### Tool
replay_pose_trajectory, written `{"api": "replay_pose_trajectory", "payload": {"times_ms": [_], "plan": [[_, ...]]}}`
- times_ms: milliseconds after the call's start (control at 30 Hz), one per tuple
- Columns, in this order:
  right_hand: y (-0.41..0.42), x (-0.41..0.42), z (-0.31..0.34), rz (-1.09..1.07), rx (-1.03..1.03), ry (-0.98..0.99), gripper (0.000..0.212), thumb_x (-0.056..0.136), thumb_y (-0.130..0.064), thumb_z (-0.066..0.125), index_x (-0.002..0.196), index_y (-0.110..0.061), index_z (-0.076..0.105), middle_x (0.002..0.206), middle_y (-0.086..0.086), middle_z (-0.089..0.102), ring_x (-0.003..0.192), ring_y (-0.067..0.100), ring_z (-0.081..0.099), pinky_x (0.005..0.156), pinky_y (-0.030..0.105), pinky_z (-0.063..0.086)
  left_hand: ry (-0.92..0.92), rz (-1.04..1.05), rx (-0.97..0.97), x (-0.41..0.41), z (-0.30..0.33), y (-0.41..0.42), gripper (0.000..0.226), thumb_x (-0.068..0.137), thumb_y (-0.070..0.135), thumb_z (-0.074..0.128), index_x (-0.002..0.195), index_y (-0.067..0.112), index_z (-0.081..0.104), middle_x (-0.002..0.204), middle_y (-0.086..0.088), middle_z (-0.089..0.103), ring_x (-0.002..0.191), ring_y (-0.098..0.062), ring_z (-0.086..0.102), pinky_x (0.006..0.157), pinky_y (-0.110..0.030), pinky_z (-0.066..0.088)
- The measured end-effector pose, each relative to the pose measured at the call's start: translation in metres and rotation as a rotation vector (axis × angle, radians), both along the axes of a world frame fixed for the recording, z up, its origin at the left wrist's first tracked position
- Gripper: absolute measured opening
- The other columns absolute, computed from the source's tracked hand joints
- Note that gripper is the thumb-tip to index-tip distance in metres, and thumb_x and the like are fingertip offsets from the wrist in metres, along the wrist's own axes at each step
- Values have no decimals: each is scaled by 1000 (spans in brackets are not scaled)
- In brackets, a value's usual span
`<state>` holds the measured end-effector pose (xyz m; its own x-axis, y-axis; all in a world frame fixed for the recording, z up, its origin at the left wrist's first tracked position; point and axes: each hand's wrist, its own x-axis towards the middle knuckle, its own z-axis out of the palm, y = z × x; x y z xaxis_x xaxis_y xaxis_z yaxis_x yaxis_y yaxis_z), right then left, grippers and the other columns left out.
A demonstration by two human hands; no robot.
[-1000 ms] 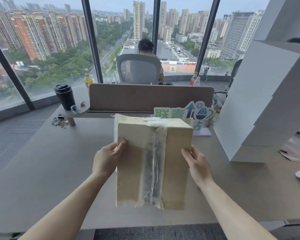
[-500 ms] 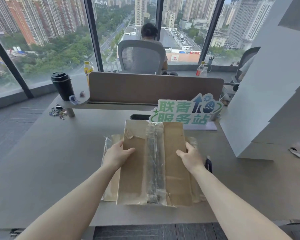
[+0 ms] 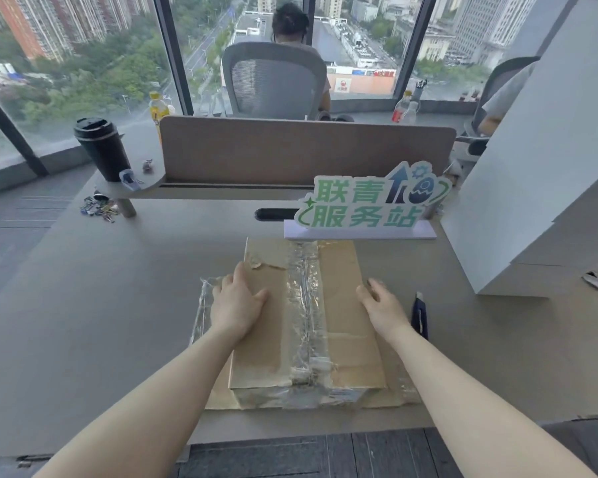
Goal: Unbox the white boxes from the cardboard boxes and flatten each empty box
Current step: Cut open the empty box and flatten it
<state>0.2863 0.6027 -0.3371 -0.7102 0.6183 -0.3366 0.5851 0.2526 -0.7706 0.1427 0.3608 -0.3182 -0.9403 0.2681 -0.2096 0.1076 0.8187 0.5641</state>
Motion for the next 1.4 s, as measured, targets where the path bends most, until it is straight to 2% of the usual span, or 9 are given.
{"api": "replay_pose_trajectory", "payload": {"times_ms": [200,367,533,733,900,967,1067,1167,1400], "plan": [[59,21,-29,-140,160,-182,45,96,-24,53,140,-14,51,147,11,48,120,28,56,84,29,40,187,-205,-137,-4,8,30,62,95,44,51,152,30,29,161,-5,19,144,-31,20,114,-44,27],[112,32,-73,-219,221,-365,36,88,-22,58,121,-8,58,121,23,59,112,39,56,93,39,48,212,-204,-175,-12,-2,40,59,97,50,46,151,33,30,163,-1,15,149,-24,7,119,-45,21],[147,24,-108,-168,228,-523,50,88,-38,66,125,-8,52,124,19,60,117,37,55,93,39,47,232,-169,-212,-16,-11,45,57,96,53,45,149,33,34,163,3,14,150,-20,3,119,-45,20],[163,18,-118,-143,153,-445,14,95,-23,46,106,-13,49,103,13,60,99,36,61,84,39,49,233,-134,-207,-17,-18,45,58,94,55,48,148,36,35,163,7,15,149,-15,2,118,-44,25],[160,-17,-71,-44,28,-230,15,97,-15,39,102,-18,52,97,10,62,84,30,60,75,36,46,240,-110,-267,-29,-6,58,63,93,52,51,150,34,32,163,3,15,146,-22,12,114,-45,28],[153,-50,-37,41,29,-42,25,94,-7,41,110,-22,52,104,4,60,92,29,60,78,36,45,224,-116,-273,-40,-1,65,64,94,51,49,151,33,29,164,3,13,148,-22,10,116,-43,25],[133,-98,19,251,120,103,6,95,-17,48,101,-19,51,88,0,57,80,26,55,68,34,41,192,-137,-300,-60,5,72,64,96,52,45,154,31,24,164,4,12,150,-22,6,119,-42,18],[104,-138,60,590,365,55,15,101,-42,43,100,-29,49,82,-8,59,75,18,57,57,31,38,167,-183,-317,-77,6,75,64,97,52,44,153,29,26,161,2,23,149,-23,10,119,-42,18],[65,-213,67,1047,673,-187,21,96,-48,45,101,-39,63,93,-12,62,87,19,58,63,29,43,115,-154,-90,-83,-7,70,50,94,49,53,139,28,45,141,3,41,131,-25,33,105,-42,38]]}}
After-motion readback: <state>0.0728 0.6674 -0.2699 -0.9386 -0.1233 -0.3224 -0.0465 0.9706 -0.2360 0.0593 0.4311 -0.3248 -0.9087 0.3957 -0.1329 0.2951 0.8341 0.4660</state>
